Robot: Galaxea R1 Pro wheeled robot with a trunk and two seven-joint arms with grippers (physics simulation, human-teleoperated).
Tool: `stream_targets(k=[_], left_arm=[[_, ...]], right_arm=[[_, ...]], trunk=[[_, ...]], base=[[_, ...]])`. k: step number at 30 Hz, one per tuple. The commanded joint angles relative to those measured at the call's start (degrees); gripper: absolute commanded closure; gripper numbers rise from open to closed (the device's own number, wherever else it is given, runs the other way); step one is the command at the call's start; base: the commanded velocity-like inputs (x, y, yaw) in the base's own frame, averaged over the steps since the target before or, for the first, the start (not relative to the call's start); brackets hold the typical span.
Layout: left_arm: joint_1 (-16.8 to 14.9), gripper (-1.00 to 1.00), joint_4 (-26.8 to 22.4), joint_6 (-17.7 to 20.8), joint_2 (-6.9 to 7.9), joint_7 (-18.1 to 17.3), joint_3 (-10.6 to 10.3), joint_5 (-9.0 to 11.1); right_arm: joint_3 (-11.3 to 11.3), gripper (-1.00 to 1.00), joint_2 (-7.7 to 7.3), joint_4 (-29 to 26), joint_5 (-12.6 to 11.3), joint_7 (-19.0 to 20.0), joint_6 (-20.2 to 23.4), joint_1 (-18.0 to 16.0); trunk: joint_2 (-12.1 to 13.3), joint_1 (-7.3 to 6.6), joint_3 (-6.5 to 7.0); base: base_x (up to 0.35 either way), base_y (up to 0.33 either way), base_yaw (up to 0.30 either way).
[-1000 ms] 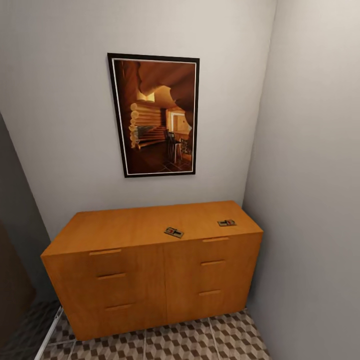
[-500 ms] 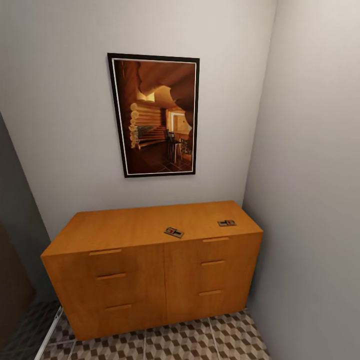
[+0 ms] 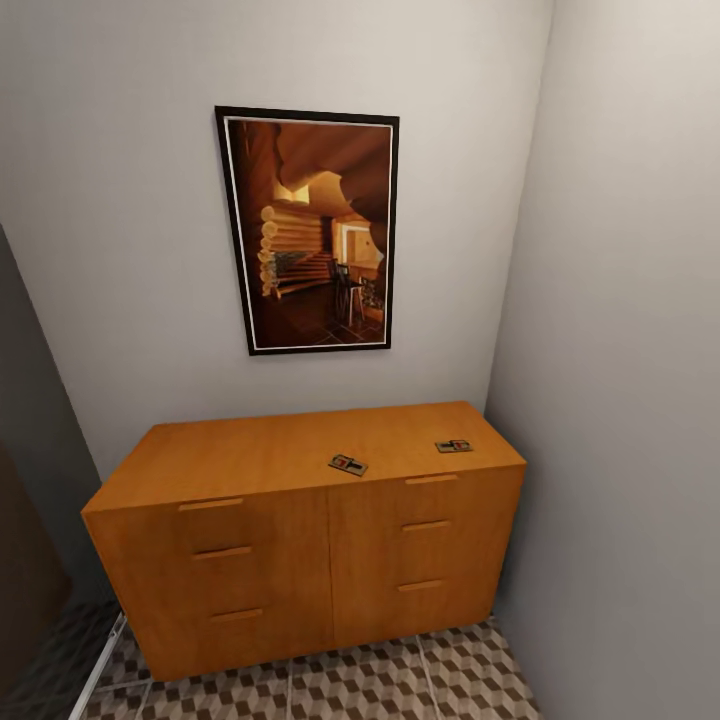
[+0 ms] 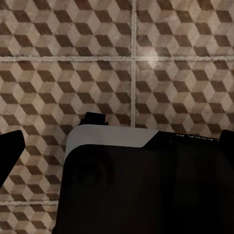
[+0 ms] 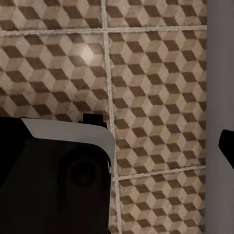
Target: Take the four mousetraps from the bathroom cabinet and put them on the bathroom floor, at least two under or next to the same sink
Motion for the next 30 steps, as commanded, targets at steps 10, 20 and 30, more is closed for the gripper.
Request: stream_targets(k=[10,20,30], left_arm=[[-0.04,-1.0,0.05,-0.17,-0.07,0.2,-0.53,0.33],[-0.04,-1.0,0.08,-0.2,-0.1,0.13,-0.53,0.32],[-0.04,-1.0,0.08,-0.17,-0.1,0.13,-0.53,0.32]], right_arm=[[0.54,-1.0,-0.06,0.18,0.17,-0.1,-0.56,-0.08],[0.62,-1.0,0.02,0.18,0.17,-0.09,-0.56,-0.08],[0.63,-1.0,0.03,0.18,0.15,-0.08,-0.56,-0.08]], trunk=[[-0.05,0.0,-0.07],[-0.05,0.0,-0.07],[-0.05,0.0,-0.07]], base=[[0.0,0.0,0.0],[0.102,0.0,0.0],[0.04,0.0,0.0]])
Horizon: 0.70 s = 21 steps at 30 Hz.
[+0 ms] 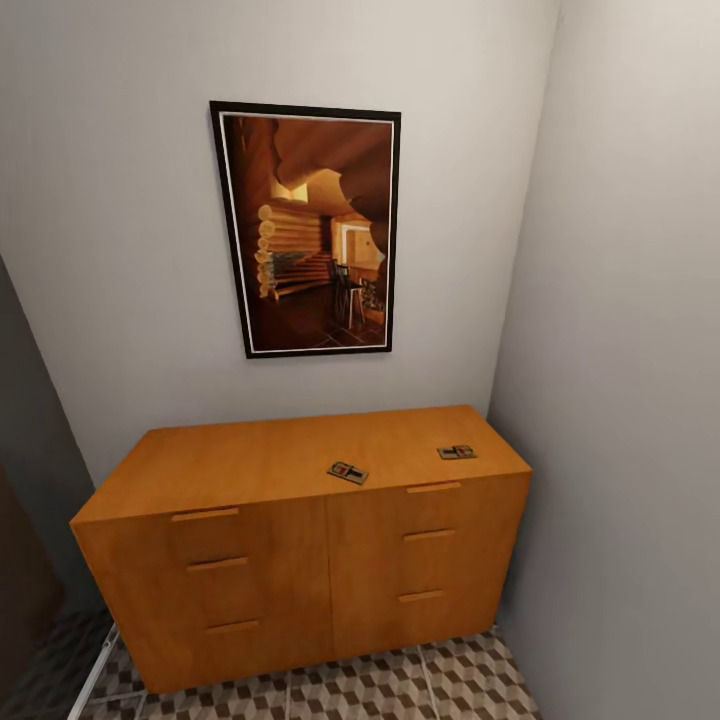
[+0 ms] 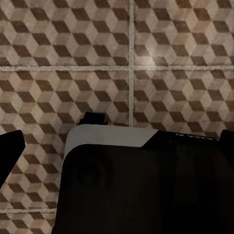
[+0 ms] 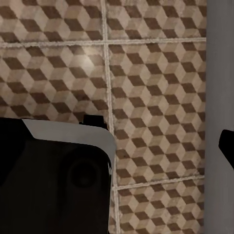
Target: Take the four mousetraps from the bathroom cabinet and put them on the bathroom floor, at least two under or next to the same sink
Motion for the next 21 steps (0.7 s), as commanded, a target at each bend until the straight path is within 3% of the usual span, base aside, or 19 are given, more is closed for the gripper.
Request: stream_targets(k=[1,5,10,14,21], left_arm=[[-0.04,-1.0,0.04,-0.13,-0.02,0.23,-0.49,0.39],[-0.04,-1.0,0.01,-0.14,-0.01,0.26,-0.5,0.39],[1.61,-1.0,1.18,-1.76,1.62,0.17,0.02,2.06],[2.92,-1.0,0.87,-3.05,2.5,0.32,0.24,2.07],[5.19,-1.0,-0.64,-4.07,2.89,0.35,0.39,1.99]], right_arm=[[0.41,-1.0,0.03,0.18,-0.05,-0.28,-0.26,-0.08],[0.41,-1.0,0.03,0.18,-0.08,-0.27,-0.26,-0.08],[2.01,-1.0,0.34,1.2,1.52,1.35,-1.88,1.57],[3.29,-1.0,0.25,0.99,1.67,2.3,-3.16,2.87],[3.8,-1.0,-1.66,0.38,1.94,2.11,-4.91,5.15]], trunk=[[-0.05,0.0,-0.07],[-0.05,0.0,-0.07],[-0.05,0.0,-0.07],[-0.05,0.0,-0.07],[-0.05,0.0,-0.07]], base=[[0.003,0.0,0.0],[0.001,0.0,0.0],[0.0,0.0,0.0],[0.0,0.0,0.0],[0.0,0.0,0.0]])
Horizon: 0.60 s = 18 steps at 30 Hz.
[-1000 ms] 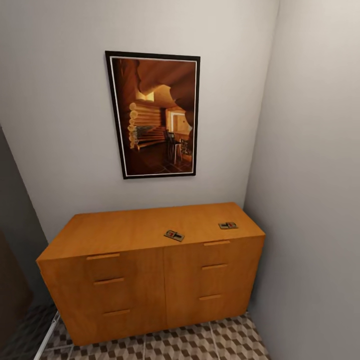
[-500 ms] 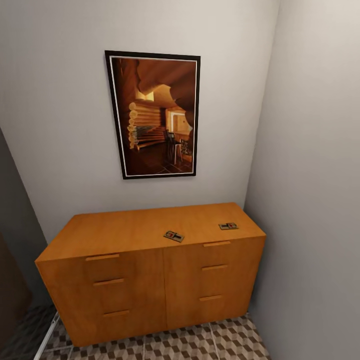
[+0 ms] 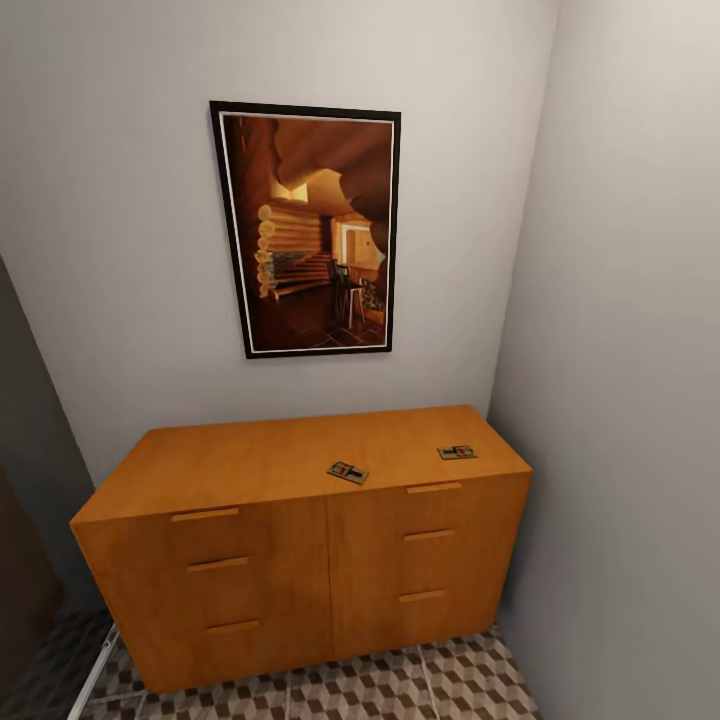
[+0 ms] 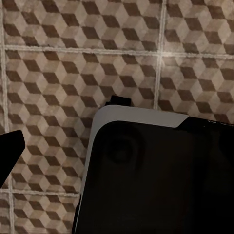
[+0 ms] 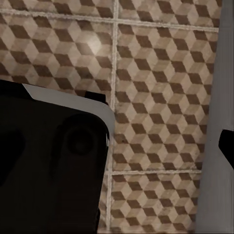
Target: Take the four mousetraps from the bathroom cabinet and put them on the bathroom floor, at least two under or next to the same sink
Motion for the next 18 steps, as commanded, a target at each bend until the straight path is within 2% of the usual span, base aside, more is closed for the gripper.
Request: stream_targets(k=[1,6,18], left_arm=[[0.03,-1.0,-0.06,-0.1,0.01,0.19,-0.48,0.34],[-0.03,-1.0,-0.2,-0.06,0.04,0.19,-0.44,0.37],[-0.15,-1.0,-1.92,0.07,0.14,0.13,-0.42,0.0]], right_arm=[[0.36,-1.0,-0.32,0.17,0.17,-0.24,-0.13,0.25],[0.25,-1.0,-0.89,0.11,0.2,0.21,0.6,1.85],[-0.01,-1.0,-1.42,-1.05,0.28,1.28,3.58,1.88]], trunk=[[-0.05,0.0,-0.07],[-0.05,0.0,-0.07],[-0.05,0.0,-0.07]], base=[[0.0,0.0,0.0],[0.0,0.0,0.0],[0.0,0.0,0.0]])
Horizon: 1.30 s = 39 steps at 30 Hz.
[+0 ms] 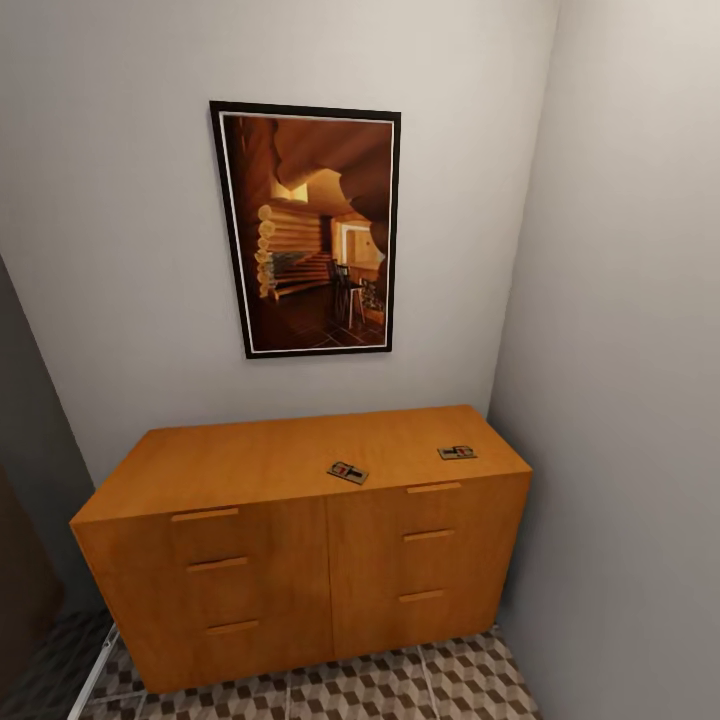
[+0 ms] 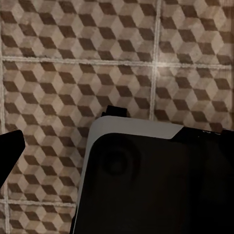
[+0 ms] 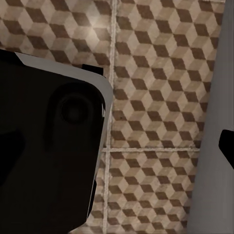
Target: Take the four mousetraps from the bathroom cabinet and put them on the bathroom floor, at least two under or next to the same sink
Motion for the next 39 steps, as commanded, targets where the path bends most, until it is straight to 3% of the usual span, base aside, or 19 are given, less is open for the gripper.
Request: stream_targets(k=[1,7,21,22,31,34,39], left_arm=[[-0.04,-1.0,-0.34,0.0,0.1,0.22,-0.49,0.3],[-0.1,-1.0,-2.27,1.84,1.67,0.28,-0.49,-0.84],[-0.11,-1.0,-6.77,6.32,6.18,0.18,-0.32,-2.54],[-0.11,-1.0,-51.38,27.4,8.96,0.18,-0.32,-2.65],[-0.5,-1.0,-60.59,32.83,9.22,0.12,-0.13,-3.65],[-0.72,-1.0,-64.03,35.34,9.24,0.15,-0.02,-3.75],[-1.36,-1.0,-67.93,37.79,9.16,0.11,0.07,-3.79]], right_arm=[[0.31,-1.0,-0.04,-0.25,0.16,-0.25,0.17,0.03],[0.18,-1.0,-0.24,-2.18,0.1,-0.35,2.09,0.2],[-4.23,-1.0,-1.18,-6.69,0.19,-0.59,6.58,0.24],[-8.91,-1.0,-1.22,-45.98,0.2,-0.61,34.21,0.24],[-11.25,-1.0,-1.35,-61.3,0.22,-0.76,41.98,0.24],[-13.05,-1.0,-1.36,-66.6,0.24,-0.78,44.58,0.02],[-14.57,-1.0,-1.37,-70.65,0.23,-0.78,46.74,-0.42]], trunk=[[-0.05,0.0,-0.07],[-0.05,0.0,-0.07],[-0.05,0.0,-0.07],[-0.05,0.0,-0.07],[-0.05,0.0,-0.07],[-0.05,0.0,-0.07],[-0.05,0.0,-0.07]], base=[[0.0,0.0,0.0],[0.0,0.0,0.0],[0.0,0.0,0.0],[0.0,0.0,0.0],[0.0,0.0,0.0],[0.0,0.0,0.0],[0.0,0.0,0.0]])
